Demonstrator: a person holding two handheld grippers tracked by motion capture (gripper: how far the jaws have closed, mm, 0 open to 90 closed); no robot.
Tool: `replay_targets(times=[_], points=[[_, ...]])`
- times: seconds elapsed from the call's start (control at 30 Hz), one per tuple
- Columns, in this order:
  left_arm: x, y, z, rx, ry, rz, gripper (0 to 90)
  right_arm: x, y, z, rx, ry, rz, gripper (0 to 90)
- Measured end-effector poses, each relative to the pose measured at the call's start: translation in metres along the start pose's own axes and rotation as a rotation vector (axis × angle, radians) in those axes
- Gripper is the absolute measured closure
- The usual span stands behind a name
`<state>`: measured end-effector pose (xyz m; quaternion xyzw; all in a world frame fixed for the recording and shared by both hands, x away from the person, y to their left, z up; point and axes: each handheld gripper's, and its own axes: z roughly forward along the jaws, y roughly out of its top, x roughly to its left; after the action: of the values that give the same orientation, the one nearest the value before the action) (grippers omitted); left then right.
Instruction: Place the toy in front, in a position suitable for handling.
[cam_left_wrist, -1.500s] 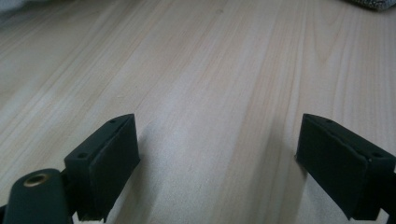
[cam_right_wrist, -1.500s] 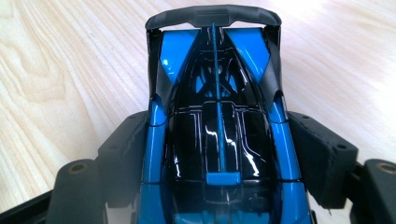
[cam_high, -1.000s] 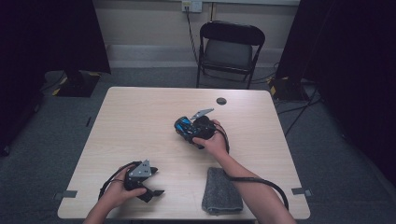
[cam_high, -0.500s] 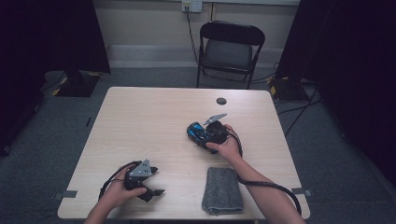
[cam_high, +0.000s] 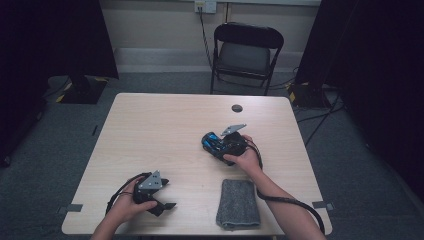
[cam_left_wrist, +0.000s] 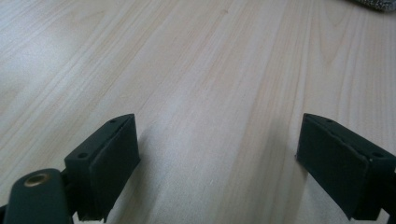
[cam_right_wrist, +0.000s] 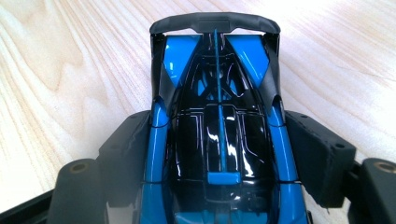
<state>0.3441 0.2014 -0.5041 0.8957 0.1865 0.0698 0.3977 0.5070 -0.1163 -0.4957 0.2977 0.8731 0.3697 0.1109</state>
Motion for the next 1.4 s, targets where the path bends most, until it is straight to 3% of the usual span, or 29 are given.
replay_targets(times=[0.17, 0.4, 0.67, 0.8, 0.87, 1.4], points=[[0.0, 0.0, 0.0, 0.0, 0.001, -0.001, 12.1, -0.002, -0.001, -0.003, 0.011, -0.002, -0.004, 18.9], [0.0, 0.0, 0.0, 0.0, 0.001, -0.001, 12.1, -0.004, -0.007, -0.016, -0.009, -0.018, 0.002, 14.9], [0.0, 0.0, 0.0, -0.001, 0.005, -0.005, 12.1, -0.002, -0.027, -0.034, -0.029, -0.022, 0.007, 14.6], [0.001, 0.0, 0.0, 0.001, 0.011, -0.008, 12.1, 0.0, -0.041, -0.036, 0.009, -0.042, 0.01, 15.6], [0.001, 0.0, 0.0, 0.003, 0.013, -0.008, 12.1, 0.0, -0.047, -0.037, -0.031, -0.041, 0.025, 16.2], [0.001, 0.0, 0.0, 0.004, 0.016, -0.009, 12.1, -0.003, -0.059, -0.051, -0.011, -0.028, 0.005, 13.9]])
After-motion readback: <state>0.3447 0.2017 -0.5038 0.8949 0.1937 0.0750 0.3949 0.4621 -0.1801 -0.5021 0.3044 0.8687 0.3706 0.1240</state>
